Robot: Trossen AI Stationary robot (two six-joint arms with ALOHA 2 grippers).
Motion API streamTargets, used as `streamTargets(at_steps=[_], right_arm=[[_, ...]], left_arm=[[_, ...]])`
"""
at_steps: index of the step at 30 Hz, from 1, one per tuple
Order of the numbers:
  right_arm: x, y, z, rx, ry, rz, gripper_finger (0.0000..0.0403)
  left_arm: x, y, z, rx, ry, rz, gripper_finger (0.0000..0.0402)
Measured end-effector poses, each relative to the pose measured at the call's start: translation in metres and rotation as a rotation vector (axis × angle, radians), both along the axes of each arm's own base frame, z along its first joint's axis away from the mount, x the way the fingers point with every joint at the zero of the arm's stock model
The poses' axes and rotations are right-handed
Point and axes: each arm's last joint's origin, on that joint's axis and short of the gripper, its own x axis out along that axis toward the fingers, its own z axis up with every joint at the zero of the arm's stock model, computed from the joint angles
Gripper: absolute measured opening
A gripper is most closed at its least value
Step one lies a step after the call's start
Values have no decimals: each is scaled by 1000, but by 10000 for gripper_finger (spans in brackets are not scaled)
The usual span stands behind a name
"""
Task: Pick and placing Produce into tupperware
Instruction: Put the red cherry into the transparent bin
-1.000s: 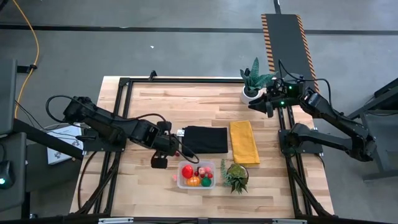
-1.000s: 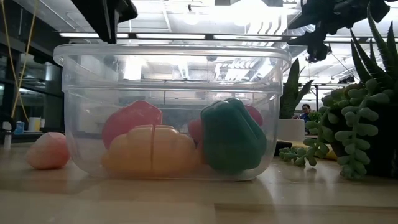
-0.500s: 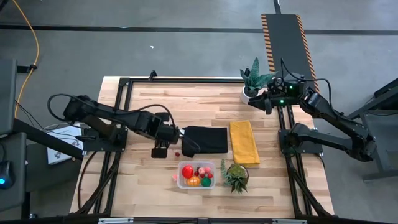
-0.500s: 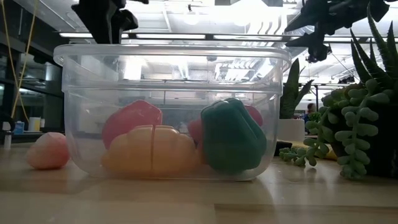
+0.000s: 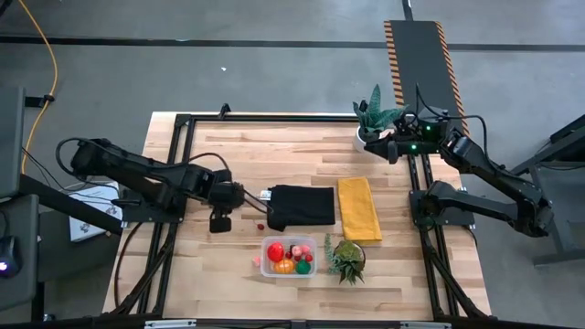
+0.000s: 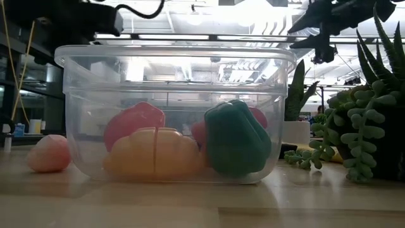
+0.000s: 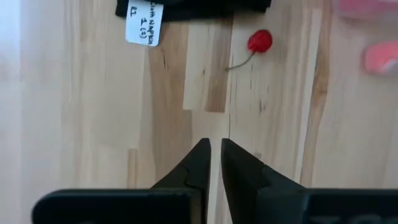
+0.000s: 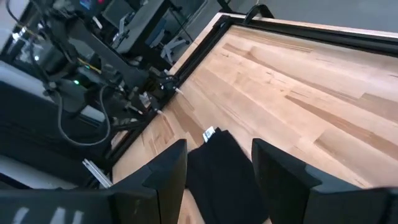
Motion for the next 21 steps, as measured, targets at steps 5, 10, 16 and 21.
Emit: streamTargets(at_steps=[5,10,16,21], right_arm=[[1,-1,2,28,-25,-19,171],[1,-2,3,38,-36,-44,171],[3,0,3,45,-33,-55,171],[6,5,3,32,-21,-68,171]], left_arm=[[-4,0,-16,-14,-180,5,24],[1,0,-40,23,-263,-96,35],[5,0,-57,43,-249,-102,92],[14,-1,-61,71,-282,-164,156]])
